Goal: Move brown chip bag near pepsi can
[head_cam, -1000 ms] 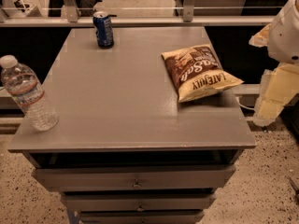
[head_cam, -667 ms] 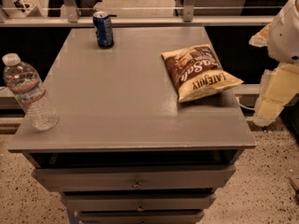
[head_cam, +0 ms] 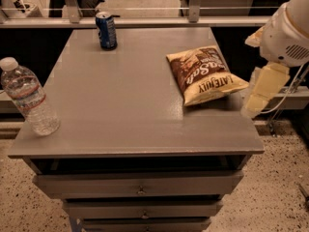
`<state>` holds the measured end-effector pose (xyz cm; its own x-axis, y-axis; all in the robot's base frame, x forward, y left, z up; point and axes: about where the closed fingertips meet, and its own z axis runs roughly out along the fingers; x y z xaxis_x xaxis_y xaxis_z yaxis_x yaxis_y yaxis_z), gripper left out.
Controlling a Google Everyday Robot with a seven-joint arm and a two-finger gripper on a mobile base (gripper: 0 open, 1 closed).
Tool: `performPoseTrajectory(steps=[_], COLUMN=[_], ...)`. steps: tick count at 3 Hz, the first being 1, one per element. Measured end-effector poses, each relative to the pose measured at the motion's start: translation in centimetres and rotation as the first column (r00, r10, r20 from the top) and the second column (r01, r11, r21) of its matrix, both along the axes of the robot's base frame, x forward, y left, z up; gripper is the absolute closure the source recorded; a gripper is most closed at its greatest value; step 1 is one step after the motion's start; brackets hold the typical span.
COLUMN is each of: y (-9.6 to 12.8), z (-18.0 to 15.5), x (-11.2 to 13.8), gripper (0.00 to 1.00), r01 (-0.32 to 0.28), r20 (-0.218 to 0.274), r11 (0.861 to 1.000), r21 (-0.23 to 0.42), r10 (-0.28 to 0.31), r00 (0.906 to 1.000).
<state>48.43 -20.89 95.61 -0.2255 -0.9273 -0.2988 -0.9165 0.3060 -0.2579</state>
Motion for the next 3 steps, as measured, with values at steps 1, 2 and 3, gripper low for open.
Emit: performPoseTrajectory(steps=[1,2,3], y=[1.4,2.0,2.4], z=[-1.7,-4.4,-6.1], x=[4.7,8.9,10.4], gripper=[0.00,0.00,0.00], r01=[0.012,0.060,0.091], r20=[0.064,0.100,0.086], r11=[0.998,0.988,0.975], r21=[0.059,0.143,0.201], r10=[-0.016,-0.075,-0.110], r00=[0.9978,0.9922,0.9902])
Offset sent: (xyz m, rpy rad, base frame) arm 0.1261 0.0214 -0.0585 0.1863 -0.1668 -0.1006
